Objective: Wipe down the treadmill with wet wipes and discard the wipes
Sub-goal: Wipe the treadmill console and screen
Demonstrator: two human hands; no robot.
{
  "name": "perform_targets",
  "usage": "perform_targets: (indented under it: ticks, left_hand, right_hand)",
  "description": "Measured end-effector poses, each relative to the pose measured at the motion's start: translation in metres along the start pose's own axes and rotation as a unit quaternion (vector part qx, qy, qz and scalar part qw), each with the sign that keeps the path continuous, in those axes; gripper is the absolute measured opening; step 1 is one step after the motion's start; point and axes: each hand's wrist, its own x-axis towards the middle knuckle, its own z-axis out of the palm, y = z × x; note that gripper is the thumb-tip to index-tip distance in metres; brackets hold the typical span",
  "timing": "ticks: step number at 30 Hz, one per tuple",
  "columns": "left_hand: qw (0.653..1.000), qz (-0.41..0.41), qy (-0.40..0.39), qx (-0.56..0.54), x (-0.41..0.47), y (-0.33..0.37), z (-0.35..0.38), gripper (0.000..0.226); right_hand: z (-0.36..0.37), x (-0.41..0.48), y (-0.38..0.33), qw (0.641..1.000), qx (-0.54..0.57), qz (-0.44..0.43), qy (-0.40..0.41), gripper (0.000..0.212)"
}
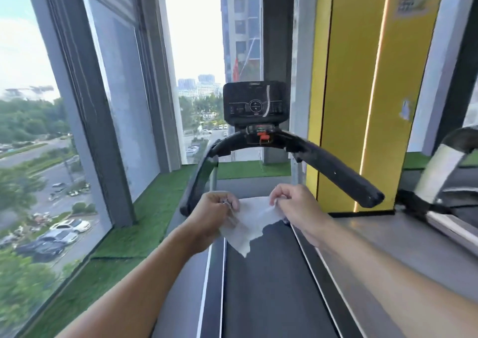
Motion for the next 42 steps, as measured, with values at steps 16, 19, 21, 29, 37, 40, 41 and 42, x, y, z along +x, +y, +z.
perform_targets:
  ticks: [16,19,21,29,37,40,41,42]
  left_hand:
    - [0.997,0.012,-0.043,0.064,0.253,-0.007,0.036,0.022]
    - [0.998,0.025,0.051,0.038,0.344,-0.014,0.021,0.020]
    - [0.998,0.001,0.069,0.002,0.398,-0.008,0.008,0.026]
    - [0.995,-0.070,0.072,0.021,0.527,0.054,-0.047,0.026]
    - [0.984,-0.114,0.131,-0.032,0.623,0.031,-0.067,0.017]
    - [0.973,-0.136,0.172,-0.073,0.671,0.006,-0.068,0.015]
    - [0.971,-0.143,0.176,-0.078,0.689,-0.002,-0.068,0.013]
    - [0.969,-0.152,0.177,-0.084,0.708,-0.009,-0.068,0.014]
  right_hand:
    - [-0.023,0.252,0.075,0.987,0.150,0.053,-0.027,0.018]
    - [0.001,0.347,0.076,0.993,0.109,0.033,-0.028,0.008]
    - [0.013,0.408,0.071,0.997,0.070,0.028,-0.027,0.027]
    - [0.021,0.570,0.022,0.997,-0.008,0.047,-0.064,0.029]
    - [0.068,0.687,0.038,0.990,0.011,0.053,-0.127,0.012]
    - [0.091,0.735,0.069,0.983,0.022,0.057,-0.171,0.008]
    - [0.098,0.753,0.081,0.980,0.027,0.060,-0.186,0.006]
    - [0.104,0.772,0.092,0.977,0.035,0.063,-0.200,0.004]
